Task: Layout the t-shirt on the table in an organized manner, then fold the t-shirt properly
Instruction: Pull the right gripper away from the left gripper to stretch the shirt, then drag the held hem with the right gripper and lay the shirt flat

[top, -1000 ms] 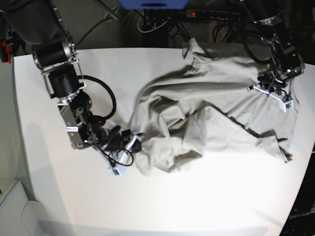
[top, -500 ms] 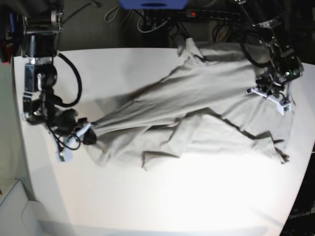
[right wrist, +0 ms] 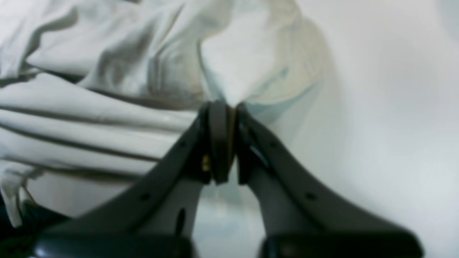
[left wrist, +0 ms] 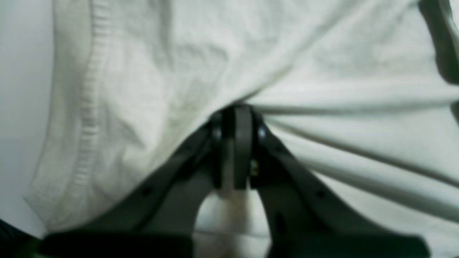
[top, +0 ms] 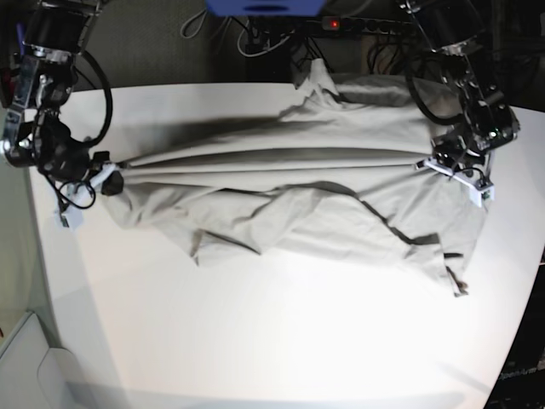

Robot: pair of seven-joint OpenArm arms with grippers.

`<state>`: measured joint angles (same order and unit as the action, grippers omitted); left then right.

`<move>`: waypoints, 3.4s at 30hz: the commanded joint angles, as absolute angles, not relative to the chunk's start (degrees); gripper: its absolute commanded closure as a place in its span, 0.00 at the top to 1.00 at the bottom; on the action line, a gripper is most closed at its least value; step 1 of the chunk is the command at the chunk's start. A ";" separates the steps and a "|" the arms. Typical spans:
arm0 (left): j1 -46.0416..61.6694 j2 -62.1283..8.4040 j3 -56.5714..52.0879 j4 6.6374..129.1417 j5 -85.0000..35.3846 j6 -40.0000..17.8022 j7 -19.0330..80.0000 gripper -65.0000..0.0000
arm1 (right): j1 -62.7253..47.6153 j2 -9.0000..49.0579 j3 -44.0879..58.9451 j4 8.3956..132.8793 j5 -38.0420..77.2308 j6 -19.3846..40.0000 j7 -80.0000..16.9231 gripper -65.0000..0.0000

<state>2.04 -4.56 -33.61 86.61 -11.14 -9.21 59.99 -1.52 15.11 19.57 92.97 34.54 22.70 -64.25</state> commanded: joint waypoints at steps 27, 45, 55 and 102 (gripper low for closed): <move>0.92 -5.14 -33.71 87.60 -10.24 -8.75 60.53 0.06 | 0.48 22.99 7.96 106.24 34.07 30.64 -61.58 0.50; 0.84 -5.14 -33.71 87.60 -10.24 -8.75 60.53 0.06 | 27.21 23.08 -28.26 66.33 29.05 30.64 -43.47 0.50; 0.84 -5.05 -33.71 87.52 -10.24 -8.66 60.53 0.06 | 24.57 17.71 -28.09 65.54 14.64 30.55 -40.31 0.35; 0.84 -5.05 -33.71 87.60 -10.24 -8.66 60.53 0.06 | 54.99 14.20 -12.53 25.89 5.14 19.38 -7.08 0.02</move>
